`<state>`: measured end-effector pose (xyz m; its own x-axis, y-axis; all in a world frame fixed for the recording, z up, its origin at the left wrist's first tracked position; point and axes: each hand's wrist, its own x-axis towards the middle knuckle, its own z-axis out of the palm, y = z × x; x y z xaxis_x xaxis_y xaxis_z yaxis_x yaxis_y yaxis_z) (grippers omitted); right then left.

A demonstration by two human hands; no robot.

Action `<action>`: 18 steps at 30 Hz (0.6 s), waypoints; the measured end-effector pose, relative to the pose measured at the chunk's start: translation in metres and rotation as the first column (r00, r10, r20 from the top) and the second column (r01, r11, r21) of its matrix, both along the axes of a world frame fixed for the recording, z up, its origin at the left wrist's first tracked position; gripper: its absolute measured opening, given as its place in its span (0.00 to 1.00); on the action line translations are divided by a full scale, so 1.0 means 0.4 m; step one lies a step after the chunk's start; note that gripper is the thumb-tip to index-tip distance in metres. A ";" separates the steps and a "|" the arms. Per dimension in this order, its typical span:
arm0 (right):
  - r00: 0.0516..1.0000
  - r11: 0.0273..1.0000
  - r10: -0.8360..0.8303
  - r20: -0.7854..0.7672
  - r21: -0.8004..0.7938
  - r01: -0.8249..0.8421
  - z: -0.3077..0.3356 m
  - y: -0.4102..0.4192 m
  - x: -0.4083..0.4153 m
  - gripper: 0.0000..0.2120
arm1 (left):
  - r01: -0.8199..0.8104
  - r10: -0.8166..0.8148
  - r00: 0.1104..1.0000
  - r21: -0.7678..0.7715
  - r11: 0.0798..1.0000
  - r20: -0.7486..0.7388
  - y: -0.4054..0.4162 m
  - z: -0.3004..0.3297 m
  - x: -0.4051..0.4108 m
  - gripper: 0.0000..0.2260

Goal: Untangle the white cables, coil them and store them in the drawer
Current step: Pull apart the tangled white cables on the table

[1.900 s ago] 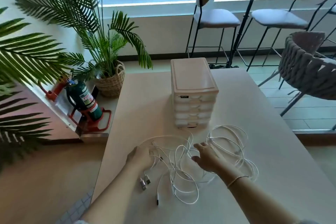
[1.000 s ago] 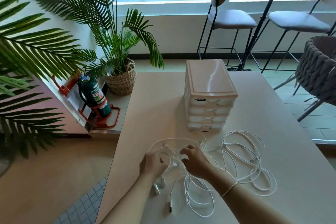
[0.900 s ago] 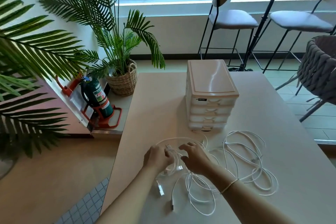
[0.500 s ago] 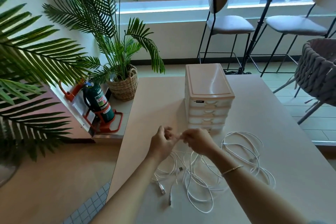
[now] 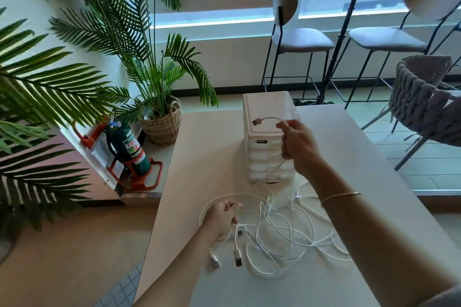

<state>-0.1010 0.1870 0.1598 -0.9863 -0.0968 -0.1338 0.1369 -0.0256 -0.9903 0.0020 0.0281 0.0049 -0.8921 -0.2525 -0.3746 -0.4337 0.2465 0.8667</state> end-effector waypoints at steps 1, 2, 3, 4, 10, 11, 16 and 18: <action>0.999 0.998 -0.038 -0.039 0.045 0.039 0.008 0.019 -0.011 0.11 | -0.006 0.006 1.000 -0.006 1.000 0.017 -0.012 -0.010 0.000 0.10; 0.994 0.993 -0.076 -0.080 0.082 0.083 0.018 0.037 -0.022 0.12 | -0.010 0.011 0.999 -0.023 1.000 0.038 -0.024 -0.024 0.000 0.09; 0.987 0.987 -0.110 -0.118 0.105 0.122 0.027 0.055 -0.034 0.12 | -0.022 0.024 0.998 -0.045 0.999 0.055 -0.036 -0.039 0.000 0.09; 0.978 0.979 -0.140 -0.154 0.123 0.160 0.036 0.073 -0.048 0.13 | -0.033 0.039 0.996 -0.075 0.997 0.079 -0.047 -0.047 0.006 0.08; 0.937 0.925 -0.224 -0.267 0.246 0.291 0.047 0.140 -0.093 0.10 | -0.143 0.146 0.989 -0.102 0.985 0.030 -0.076 -0.027 0.007 0.10; 0.944 0.929 -0.202 -0.260 0.254 0.268 0.043 0.139 -0.087 0.09 | -0.127 0.128 0.992 -0.094 0.987 0.009 -0.070 -0.017 -0.005 0.10; 0.974 0.891 0.202 -0.100 0.431 -0.140 -0.007 0.077 -0.008 0.03 | 0.025 -0.054 0.991 -0.233 0.972 -0.119 -0.001 0.088 -0.052 0.09; 0.927 0.826 0.375 -0.006 0.455 -0.332 -0.045 0.047 0.027 0.12 | 0.066 -0.105 0.980 -0.221 0.973 -0.170 0.033 0.134 -0.063 0.08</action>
